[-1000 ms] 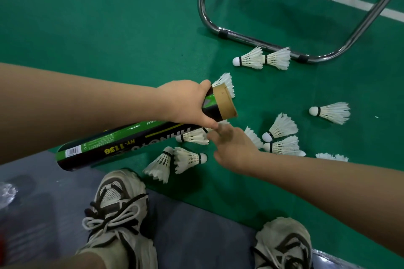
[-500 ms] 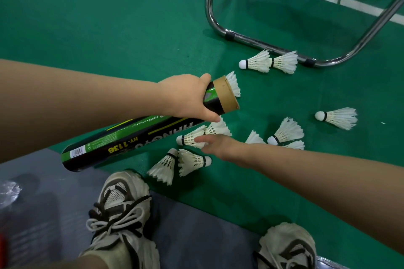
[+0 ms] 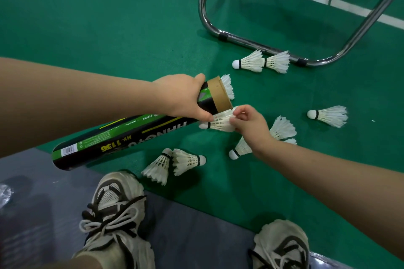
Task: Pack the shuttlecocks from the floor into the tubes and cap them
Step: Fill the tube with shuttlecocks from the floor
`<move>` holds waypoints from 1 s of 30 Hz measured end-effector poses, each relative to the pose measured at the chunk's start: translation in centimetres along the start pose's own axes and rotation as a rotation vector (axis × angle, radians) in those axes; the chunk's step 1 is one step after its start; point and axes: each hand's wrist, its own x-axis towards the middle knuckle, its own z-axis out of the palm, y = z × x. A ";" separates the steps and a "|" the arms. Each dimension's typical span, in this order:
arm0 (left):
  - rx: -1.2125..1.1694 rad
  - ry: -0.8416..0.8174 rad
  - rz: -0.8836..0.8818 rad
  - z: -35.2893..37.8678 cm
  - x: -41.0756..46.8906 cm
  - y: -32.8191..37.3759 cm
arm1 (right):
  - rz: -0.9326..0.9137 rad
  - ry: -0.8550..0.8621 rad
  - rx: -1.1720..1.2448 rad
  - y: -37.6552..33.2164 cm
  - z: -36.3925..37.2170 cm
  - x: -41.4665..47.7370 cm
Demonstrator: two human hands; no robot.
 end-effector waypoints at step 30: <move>0.046 -0.006 0.122 -0.2 1.9 6.6 | -0.092 -0.384 0.018 -4.9 -6.9 -3.5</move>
